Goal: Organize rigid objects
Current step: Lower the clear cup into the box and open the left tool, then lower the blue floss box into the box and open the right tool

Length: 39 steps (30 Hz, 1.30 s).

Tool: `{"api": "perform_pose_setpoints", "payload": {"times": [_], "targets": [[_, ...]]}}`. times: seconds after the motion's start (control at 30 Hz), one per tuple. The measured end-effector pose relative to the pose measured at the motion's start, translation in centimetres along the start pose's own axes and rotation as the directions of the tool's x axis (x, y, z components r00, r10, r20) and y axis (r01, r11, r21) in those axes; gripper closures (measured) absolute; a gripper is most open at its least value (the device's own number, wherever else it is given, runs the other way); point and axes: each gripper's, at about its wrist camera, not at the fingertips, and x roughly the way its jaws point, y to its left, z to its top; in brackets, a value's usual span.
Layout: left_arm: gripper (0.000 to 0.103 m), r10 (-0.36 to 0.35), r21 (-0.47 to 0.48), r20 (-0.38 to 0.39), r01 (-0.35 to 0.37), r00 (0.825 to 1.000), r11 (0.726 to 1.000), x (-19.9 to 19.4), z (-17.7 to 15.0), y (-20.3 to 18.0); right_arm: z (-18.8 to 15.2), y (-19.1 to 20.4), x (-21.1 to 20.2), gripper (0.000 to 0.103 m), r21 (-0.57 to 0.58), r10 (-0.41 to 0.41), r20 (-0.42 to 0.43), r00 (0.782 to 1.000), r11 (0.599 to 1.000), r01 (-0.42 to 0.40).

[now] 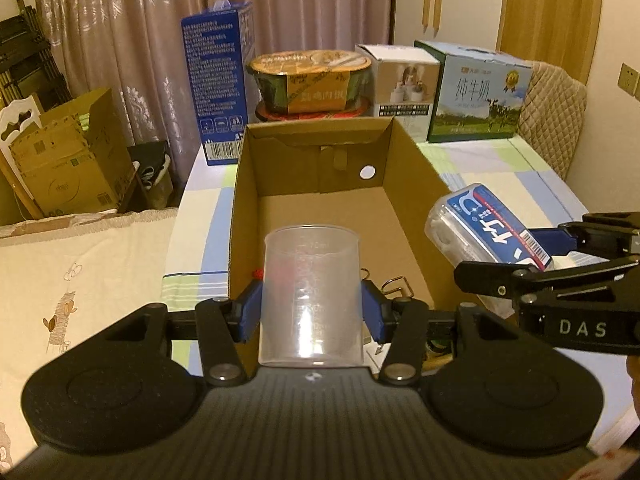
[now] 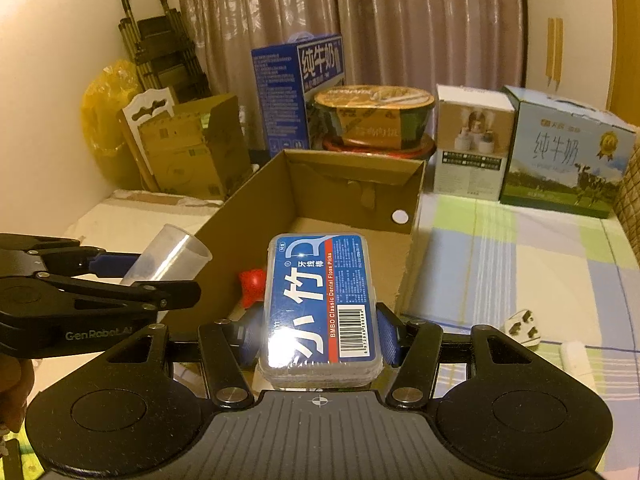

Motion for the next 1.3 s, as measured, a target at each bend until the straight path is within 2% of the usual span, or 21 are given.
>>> {"api": "perform_pose_setpoints", "payload": {"times": [0.5,0.7,0.93,1.03,1.3], "targets": [[0.056,-0.004,0.033,-0.036,0.005,0.999,0.999,2.9,0.2,-0.1,0.0,-0.5,2.1,0.05,0.019,-0.004,-0.023,1.0,1.0,0.005],[0.056,-0.009,0.029,-0.032,0.01,0.999,1.0,3.2,0.3,0.0,0.0,-0.6,2.3,0.05,0.022,-0.003,-0.022,1.0,1.0,0.003],[0.055,0.018,0.021,-0.018,-0.017,1.0,1.0,3.1,0.4,0.5,-0.1,-0.8,2.2,0.05,0.031,-0.005,-0.021,1.0,0.999,0.006],[0.048,0.017,0.015,-0.013,-0.017,1.0,1.0,2.9,0.4,0.6,-0.1,-0.9,2.2,0.05,0.037,-0.003,-0.023,1.0,0.999,0.004],[0.048,0.029,0.022,-0.009,-0.029,1.0,0.999,2.3,0.3,0.6,0.0,-0.9,2.0,0.05,0.045,0.001,-0.021,1.0,0.999,0.0]]}}
